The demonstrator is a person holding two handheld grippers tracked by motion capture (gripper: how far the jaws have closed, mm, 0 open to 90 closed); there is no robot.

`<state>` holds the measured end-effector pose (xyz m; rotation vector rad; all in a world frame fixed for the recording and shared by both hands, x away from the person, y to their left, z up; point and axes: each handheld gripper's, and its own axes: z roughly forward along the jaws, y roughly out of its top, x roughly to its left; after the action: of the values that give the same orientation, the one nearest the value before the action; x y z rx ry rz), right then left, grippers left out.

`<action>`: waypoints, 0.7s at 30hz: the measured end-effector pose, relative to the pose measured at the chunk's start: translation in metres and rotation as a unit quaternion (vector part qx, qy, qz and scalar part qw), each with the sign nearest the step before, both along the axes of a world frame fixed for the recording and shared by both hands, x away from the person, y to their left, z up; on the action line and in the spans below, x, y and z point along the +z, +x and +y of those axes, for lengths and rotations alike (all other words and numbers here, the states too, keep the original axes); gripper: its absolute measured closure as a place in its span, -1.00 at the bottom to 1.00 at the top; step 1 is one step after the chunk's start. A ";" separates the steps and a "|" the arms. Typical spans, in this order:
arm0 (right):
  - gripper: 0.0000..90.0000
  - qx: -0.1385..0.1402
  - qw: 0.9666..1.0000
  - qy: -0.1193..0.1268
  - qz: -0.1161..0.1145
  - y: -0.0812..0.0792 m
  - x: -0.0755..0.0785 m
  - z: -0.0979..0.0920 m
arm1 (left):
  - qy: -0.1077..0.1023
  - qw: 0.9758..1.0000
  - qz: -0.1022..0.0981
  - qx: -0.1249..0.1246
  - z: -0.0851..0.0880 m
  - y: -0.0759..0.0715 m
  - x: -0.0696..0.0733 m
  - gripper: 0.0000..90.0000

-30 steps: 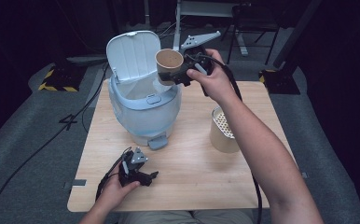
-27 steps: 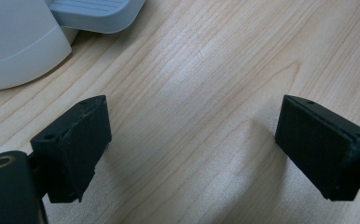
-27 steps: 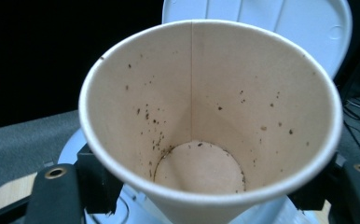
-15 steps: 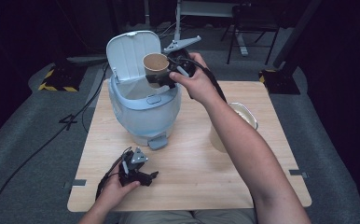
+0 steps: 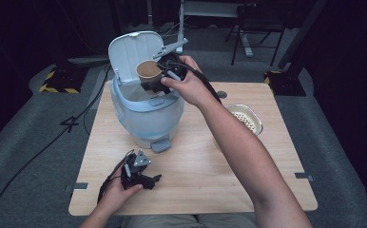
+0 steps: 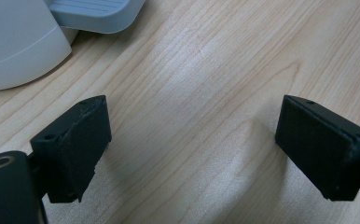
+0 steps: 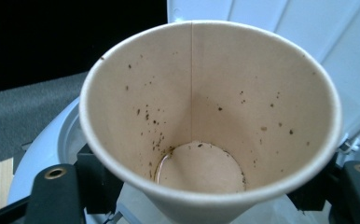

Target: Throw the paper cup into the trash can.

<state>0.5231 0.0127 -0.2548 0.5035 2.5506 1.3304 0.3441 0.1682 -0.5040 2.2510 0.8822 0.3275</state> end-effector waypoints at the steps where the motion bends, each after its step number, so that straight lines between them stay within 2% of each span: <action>1: -0.51 0.009 1.000 -0.009 -0.004 0.000 -0.002 0.003 | 0.000 1.000 0.000 0.000 0.000 0.000 0.000 -0.76; 2: -0.51 0.009 1.000 -0.009 -0.004 0.000 -0.002 0.003 | 0.000 1.000 0.000 0.000 0.000 0.000 0.000 -0.76; 3: -0.70 0.011 1.000 -0.013 -0.016 0.000 -0.003 0.004 | 0.000 1.000 0.000 0.000 0.000 0.000 0.000 -0.76; 4: -0.68 0.016 1.000 -0.003 -0.009 -0.001 -0.003 0.005 | 0.000 1.000 0.000 0.000 0.000 0.000 0.000 -0.76; 5: -0.55 0.013 1.000 0.006 -0.010 -0.001 -0.002 0.005 | 0.000 1.000 0.000 0.000 0.000 0.000 0.000 -0.76; 7: -0.58 0.006 1.000 0.010 -0.017 -0.001 -0.001 0.005 | 0.000 1.000 0.000 0.000 0.000 0.000 0.000 -0.76; 8: -0.70 0.000 1.000 0.010 -0.021 -0.001 0.001 0.003 | 0.000 1.000 0.000 0.000 0.000 0.000 0.000 -0.76; 9: -0.60 0.000 1.000 0.011 -0.022 -0.002 0.002 0.001 | 0.000 1.000 0.000 0.000 0.000 0.000 0.000 -0.76; 11: -0.68 -0.001 1.000 0.014 -0.024 -0.002 0.004 -0.004 | 0.000 1.000 0.000 0.000 0.000 0.000 0.000 -0.76; 13: -0.65 0.000 1.000 0.017 -0.026 -0.003 0.006 -0.006 | 0.000 1.000 0.000 -0.001 0.000 0.000 0.000 -0.76; 18: -0.65 0.004 0.999 0.031 -0.029 -0.010 0.019 -0.032 | 0.000 1.000 0.002 -0.005 0.001 0.001 0.000 -0.75; 19: -0.65 0.004 0.999 0.031 -0.029 -0.010 0.019 -0.032 | -0.001 1.000 0.000 -0.004 0.001 0.001 0.000 -0.75; 20: -0.65 -0.002 0.999 0.039 -0.029 -0.013 0.024 -0.043 | -0.003 1.000 0.001 -0.004 0.002 0.000 0.000 -0.73; 21: -0.65 -0.002 0.999 0.039 -0.029 -0.013 0.024 -0.043 | -0.003 1.000 0.001 -0.004 0.002 0.000 0.000 -0.72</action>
<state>0.5101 -0.0302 -0.2303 0.4767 2.4581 1.4268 0.3446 0.1699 -0.5039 2.2491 0.8744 0.3193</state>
